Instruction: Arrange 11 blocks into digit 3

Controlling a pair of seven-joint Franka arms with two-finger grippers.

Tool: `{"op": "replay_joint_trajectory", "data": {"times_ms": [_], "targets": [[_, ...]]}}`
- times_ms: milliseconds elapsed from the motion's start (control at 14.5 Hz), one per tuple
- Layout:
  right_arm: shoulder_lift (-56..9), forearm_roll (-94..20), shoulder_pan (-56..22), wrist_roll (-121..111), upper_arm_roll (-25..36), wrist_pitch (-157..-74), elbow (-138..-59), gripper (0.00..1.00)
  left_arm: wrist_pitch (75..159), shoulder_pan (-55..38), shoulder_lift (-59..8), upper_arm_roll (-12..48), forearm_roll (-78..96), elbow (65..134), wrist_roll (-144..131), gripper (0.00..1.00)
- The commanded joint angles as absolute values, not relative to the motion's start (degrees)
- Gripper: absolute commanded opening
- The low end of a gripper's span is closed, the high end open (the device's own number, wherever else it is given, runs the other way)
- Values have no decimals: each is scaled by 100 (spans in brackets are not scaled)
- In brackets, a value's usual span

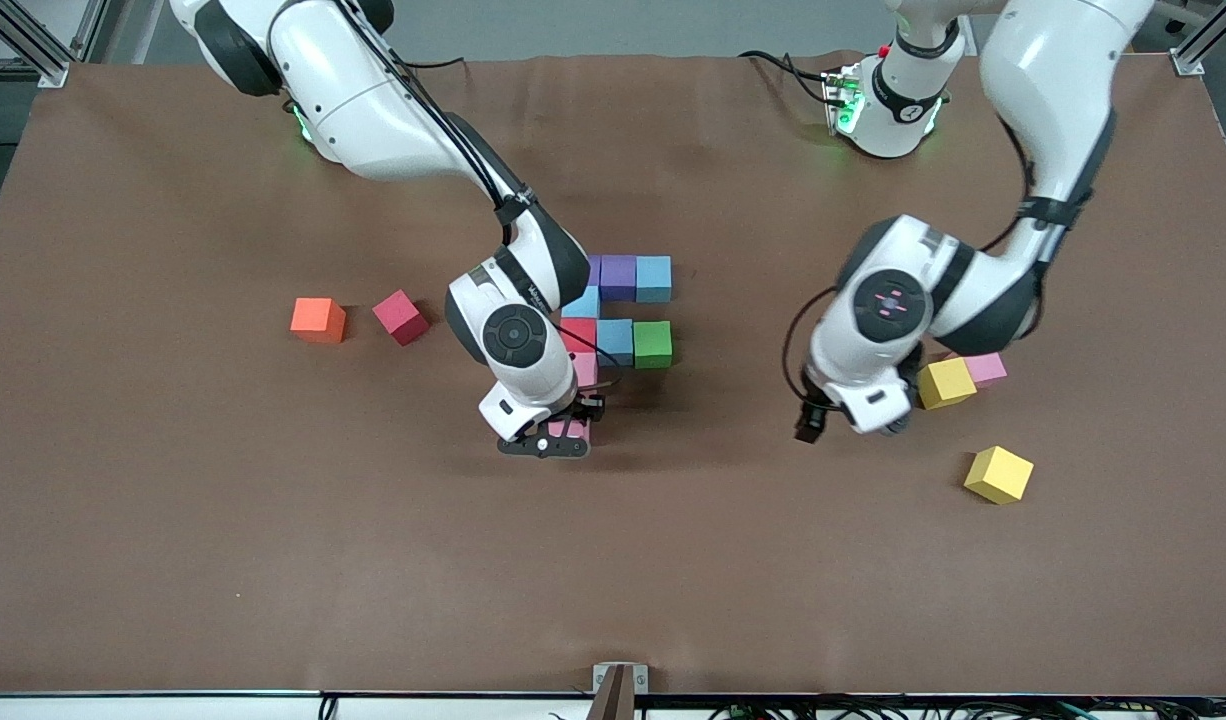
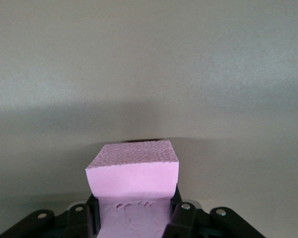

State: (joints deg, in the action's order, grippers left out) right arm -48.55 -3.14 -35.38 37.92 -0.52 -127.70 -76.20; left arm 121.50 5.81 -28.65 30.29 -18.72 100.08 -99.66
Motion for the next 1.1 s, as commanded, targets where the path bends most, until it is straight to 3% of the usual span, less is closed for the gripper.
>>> {"op": "replay_joint_trajectory", "data": {"times_ms": [0, 414, 1036], "targets": [[-5019, -316, -3604, 3973, -26, -12691, -7374, 0, 12138, 1176, -2716, 3085, -1889, 10151, -8977, 100], [-4983, -334, -3603, 3973, -26, -12674, -7427, 0, 12778, 2257, -3233, 3059, -2355, 10020, -7472, 100], [-4957, -316, -3595, 3999, -18, -12551, -7567, 0, 13104, 2944, -3735, 3032, -2733, 9949, -6575, 100]]}}
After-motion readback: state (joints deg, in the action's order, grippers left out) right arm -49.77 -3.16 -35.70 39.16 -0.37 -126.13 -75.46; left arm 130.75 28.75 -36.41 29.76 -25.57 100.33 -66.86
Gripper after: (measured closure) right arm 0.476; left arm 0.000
